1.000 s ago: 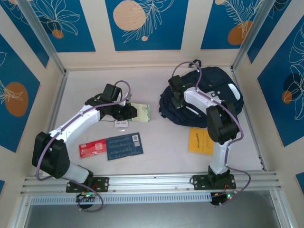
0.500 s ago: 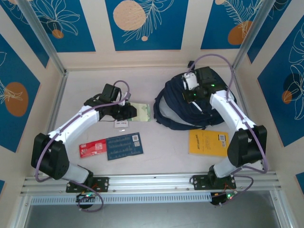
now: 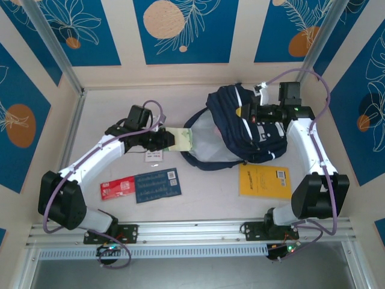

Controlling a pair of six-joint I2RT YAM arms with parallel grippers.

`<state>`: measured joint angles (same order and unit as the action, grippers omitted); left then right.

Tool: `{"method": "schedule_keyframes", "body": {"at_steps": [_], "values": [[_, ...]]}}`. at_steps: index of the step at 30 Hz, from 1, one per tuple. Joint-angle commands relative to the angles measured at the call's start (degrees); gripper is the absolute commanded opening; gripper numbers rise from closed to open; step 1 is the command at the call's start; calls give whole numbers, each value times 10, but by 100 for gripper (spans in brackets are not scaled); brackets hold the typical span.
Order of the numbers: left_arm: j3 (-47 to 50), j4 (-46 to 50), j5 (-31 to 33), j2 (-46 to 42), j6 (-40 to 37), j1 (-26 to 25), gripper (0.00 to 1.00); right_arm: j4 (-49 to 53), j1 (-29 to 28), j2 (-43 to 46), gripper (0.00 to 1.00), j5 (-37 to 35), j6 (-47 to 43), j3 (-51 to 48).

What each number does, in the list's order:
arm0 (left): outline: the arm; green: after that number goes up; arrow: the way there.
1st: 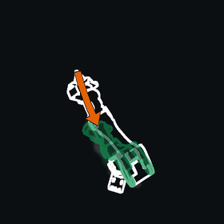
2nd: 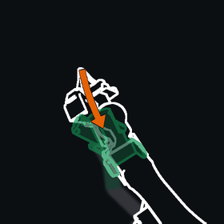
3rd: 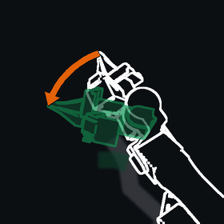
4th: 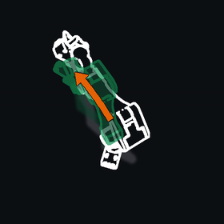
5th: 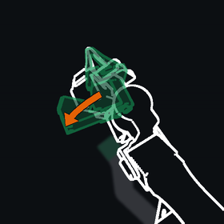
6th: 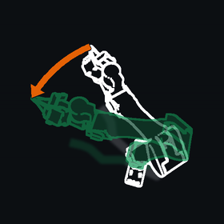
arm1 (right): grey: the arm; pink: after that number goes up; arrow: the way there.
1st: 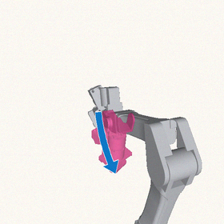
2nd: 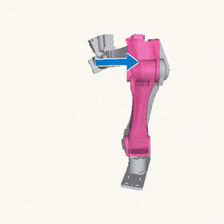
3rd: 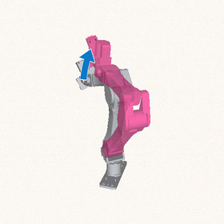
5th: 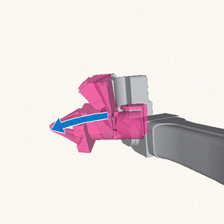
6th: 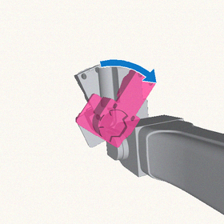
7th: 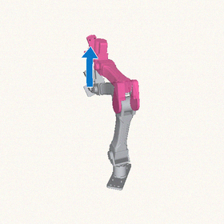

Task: Pack the student bag
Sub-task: Place the book in the student bag.

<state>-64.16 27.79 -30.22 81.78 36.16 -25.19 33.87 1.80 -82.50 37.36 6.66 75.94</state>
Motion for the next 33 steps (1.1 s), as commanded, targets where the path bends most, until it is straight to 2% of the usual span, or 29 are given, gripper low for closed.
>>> {"method": "schedule_keyframes", "body": {"at_steps": [1, 6, 10, 19, 27, 30, 33], "values": [[-11, -68, -23, -9, 46, 5, 0, -102, 10, 30, 0, 148, 70, 6], [-23, -185, -34, 41, 137, -10, 0, -110, 5, 27, 0, 162, 75, 5], [-61, -240, -23, 93, 167, -41, 0, -128, -1, 28, 0, 163, 86, -4], [-124, -421, -32, 252, 286, -101, 0, -172, -20, 33, 0, 142, 110, -33], [-248, -479, -17, 409, 321, -160, 0, -207, -23, 38, 0, 130, 151, -36], [-266, -498, 16, 447, 356, -174, 0, -212, -25, 43, 0, 103, 159, -41], [-316, -485, 29, 480, 343, -190, 0, -232, -27, 51, 0, 88, 165, -61]]}}
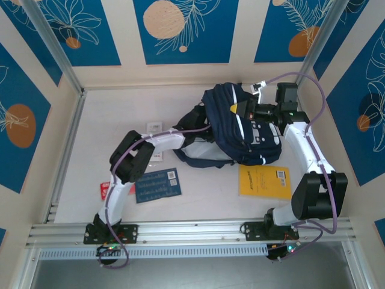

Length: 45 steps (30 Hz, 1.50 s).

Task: Pack the student bag
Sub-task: Place the book in the student bag, then close the student bag at the middle-right of the table.

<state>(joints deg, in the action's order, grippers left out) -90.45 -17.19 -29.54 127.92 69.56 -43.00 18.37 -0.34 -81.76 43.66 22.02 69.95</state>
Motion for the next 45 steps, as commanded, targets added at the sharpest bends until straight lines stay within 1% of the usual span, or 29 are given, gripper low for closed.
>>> {"method": "schedule_keyframes", "body": {"at_steps": [1, 2, 3, 4, 6, 7, 8, 9, 11, 13, 14, 16, 17, 21, 24, 27, 29, 32, 36, 39, 41, 43, 45], "values": [[-75, -21, 23, 30, 1, -17, 0, -84, -6, 45, 0, 24, 15, -7], [-103, 1, 25, 48, -6, -24, 1, -90, -6, 45, 0, 23, 18, -12], [-135, 24, 24, 66, -11, -28, 6, -94, -7, 44, 0, 22, 20, -14], [-165, 47, 19, 83, -17, -32, 15, -95, -9, 43, 0, 22, 21, -15], [-258, 147, -7, 127, -51, -39, 47, -96, -10, 41, 0, 20, 21, -16], [-296, 196, -11, 138, -68, -41, 56, -96, -11, 42, 0, 20, 20, -16], [-312, 234, -8, 139, -85, -42, 64, -94, -11, 42, 0, 17, 19, -15], [-307, 256, 2, 130, -96, -42, 71, -90, -11, 43, 0, 13, 16, -15], [-278, 291, 26, 97, -115, -38, 84, -75, -9, 45, 0, 0, 5, -12], [-245, 307, 40, 65, -125, -33, 87, -67, -6, 48, 0, -10, -1, -12], [-229, 318, 46, 47, -129, -29, 100, -67, -5, 50, 0, -11, -1, -13], [-199, 323, 47, 20, -132, -22, 100, -70, 0, 51, 0, -13, 5, -14], [-179, 311, 40, 6, -125, -15, 100, -73, 1, 52, 0, -12, 7, -15], [-85, 239, 6, -40, -87, 5, 100, -70, 4, 57, 0, -22, 0, -18], [-35, 164, -39, -58, -56, 15, 100, -70, 7, 60, 0, -30, -3, -26], [-10, 143, -57, -77, -50, 22, 100, -71, 8, 63, 0, -34, -3, -32], [-5, 165, -58, -90, -65, 26, 100, -69, 8, 67, 0, -41, -6, -35], [13, 212, -41, -119, -80, 38, 100, -62, 9, 73, 0, -63, -10, -40], [77, 240, -11, -176, -96, 64, 100, -46, 6, 77, 0, -101, -21, -44], [131, 227, -12, -217, -100, 89, 99, -28, 0, 74, 0, -159, -34, -43], [159, 234, -20, -246, -108, 107, 99, -7, -6, 66, 0, -207, -48, -32], [174, 284, -2, -278, -139, 120, 99, 17, -16, 54, 0, -259, -67, -17], [178, 352, 35, -313, -184, 130, 99, 37, -26, 39, 0, -305, -86, 2]]}}
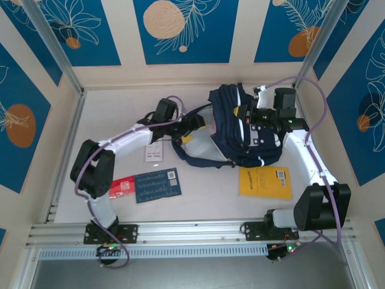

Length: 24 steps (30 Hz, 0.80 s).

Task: Pack the student bag
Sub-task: Close the student bag at the middle-right of the table.

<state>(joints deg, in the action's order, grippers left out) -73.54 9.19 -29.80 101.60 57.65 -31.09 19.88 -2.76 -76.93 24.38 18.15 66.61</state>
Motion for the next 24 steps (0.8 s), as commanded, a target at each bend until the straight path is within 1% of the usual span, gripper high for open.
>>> {"method": "schedule_keyframes", "body": {"at_steps": [1, 5, 10, 12, 15, 19, 20, 23, 24], "values": [[9, 118, 59, -69, -85, 16, 99, 29, -8, -17, 0, -139, -56, 46], [31, 188, 117, -139, -126, 39, 99, 53, -38, -60, 0, -248, -90, 88], [85, 218, 154, -212, -148, 83, 99, 77, -62, -126, 0, -327, -135, 142], [101, 227, 158, -226, -156, 102, 99, 86, -76, -147, 0, -352, -155, 160], [116, 240, 157, -232, -162, 132, 99, 87, -102, -164, 1, -382, -187, 160], [116, 252, 174, -217, -163, 156, 99, 100, -131, -180, 18, -382, -201, 154], [112, 255, 177, -210, -162, 160, 99, 102, -135, -179, 27, -383, -196, 151], [97, 265, 191, -184, -157, 164, 99, 94, -153, -162, 47, -395, -180, 139], [94, 264, 195, -176, -153, 164, 99, 86, -159, -153, 52, -403, -172, 132]]}}
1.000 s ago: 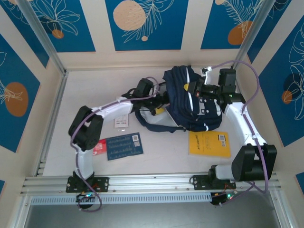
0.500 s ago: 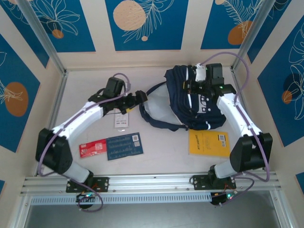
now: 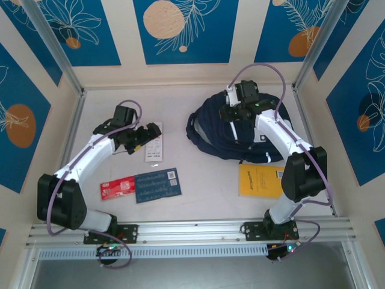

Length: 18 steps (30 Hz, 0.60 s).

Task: Pack the student bag
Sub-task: Close the student bag at the middle-right of the table.

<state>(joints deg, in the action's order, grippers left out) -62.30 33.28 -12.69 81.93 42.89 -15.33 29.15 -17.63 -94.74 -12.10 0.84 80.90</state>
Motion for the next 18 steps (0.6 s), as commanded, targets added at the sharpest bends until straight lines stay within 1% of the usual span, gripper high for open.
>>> {"method": "schedule_keyframes", "body": {"at_steps": [1, 4, 6, 9, 10, 12, 15, 18], "values": [[-21, 14, 23, 29, -2, 6, 99, -14, -21, 36, 53, -52, 12, -20], [-45, 29, 56, 64, 16, 5, 100, -31, -55, 67, 52, -69, 34, -51], [-68, 40, 63, 90, 24, 5, 99, -53, -85, 94, 50, -98, 50, -86], [-99, 37, 34, 132, 31, 8, 99, -72, -136, 135, 47, -152, 102, -138], [-113, 34, 22, 147, 28, 9, 99, -63, -153, 144, 45, -163, 124, -149], [-145, 38, 19, 178, 10, 9, 99, -55, -182, 162, 45, -159, 151, -176], [-201, 76, 41, 235, -30, 11, 99, -86, -241, 187, 46, -167, 161, -243], [-220, 80, 48, 277, -52, 21, 99, -96, -286, 207, 48, -181, 184, -295]]}}
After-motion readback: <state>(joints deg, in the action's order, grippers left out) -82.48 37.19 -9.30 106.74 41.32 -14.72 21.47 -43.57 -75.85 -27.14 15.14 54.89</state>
